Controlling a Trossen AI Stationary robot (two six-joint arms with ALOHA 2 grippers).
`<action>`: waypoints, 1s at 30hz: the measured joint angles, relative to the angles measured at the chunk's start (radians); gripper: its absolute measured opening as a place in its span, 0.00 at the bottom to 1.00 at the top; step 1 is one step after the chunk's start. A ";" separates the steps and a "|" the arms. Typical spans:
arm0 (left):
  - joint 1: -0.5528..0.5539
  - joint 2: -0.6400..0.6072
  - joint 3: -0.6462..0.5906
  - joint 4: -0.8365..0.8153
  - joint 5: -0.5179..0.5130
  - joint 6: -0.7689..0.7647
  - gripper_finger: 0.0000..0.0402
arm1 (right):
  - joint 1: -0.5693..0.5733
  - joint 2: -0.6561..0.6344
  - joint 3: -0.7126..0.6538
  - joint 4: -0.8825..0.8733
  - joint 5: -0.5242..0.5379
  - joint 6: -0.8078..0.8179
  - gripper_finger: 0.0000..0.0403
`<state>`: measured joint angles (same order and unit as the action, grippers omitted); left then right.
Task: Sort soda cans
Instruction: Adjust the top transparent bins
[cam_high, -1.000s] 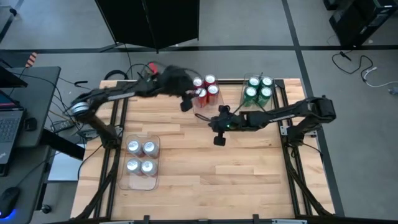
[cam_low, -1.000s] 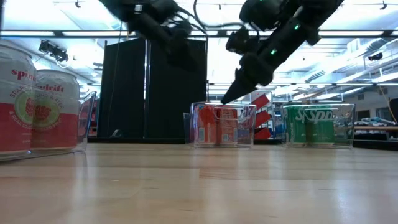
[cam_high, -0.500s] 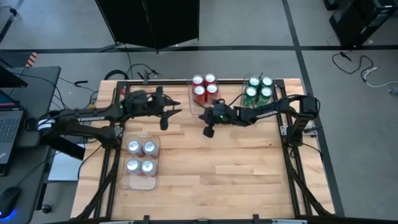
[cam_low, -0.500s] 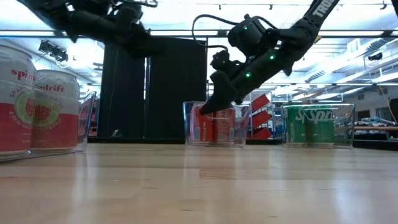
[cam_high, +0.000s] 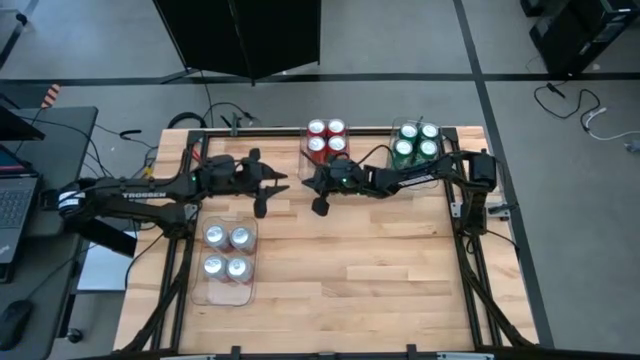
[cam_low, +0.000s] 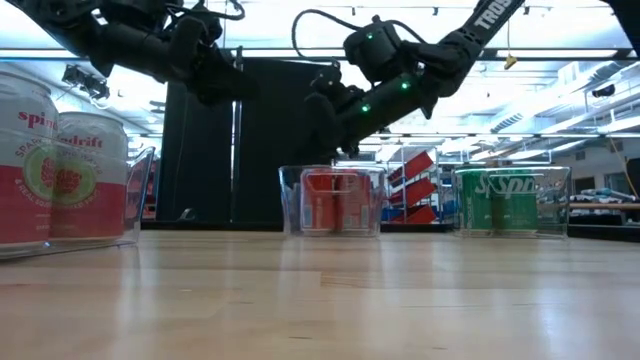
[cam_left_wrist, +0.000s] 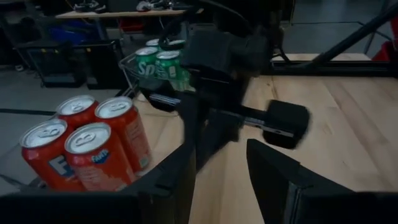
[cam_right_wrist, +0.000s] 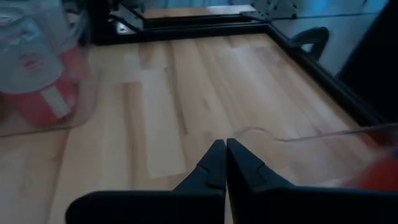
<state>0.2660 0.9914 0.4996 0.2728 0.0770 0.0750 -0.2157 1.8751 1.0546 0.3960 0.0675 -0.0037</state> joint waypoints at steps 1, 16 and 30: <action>-0.007 0.000 0.000 0.003 0.000 0.000 0.36 | -0.001 -0.013 0.000 -0.015 0.003 0.000 0.00; -0.078 0.001 0.000 -0.007 0.002 -0.003 0.36 | -0.002 -0.553 0.001 -1.092 0.312 0.354 0.00; -0.116 0.001 0.000 -0.013 0.004 -0.034 0.36 | -0.244 -0.836 -0.160 -1.505 0.493 0.795 0.00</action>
<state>0.1501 0.9924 0.4999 0.2601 0.0811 0.0408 -0.4594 1.0391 0.8943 -1.1093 0.5610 0.7910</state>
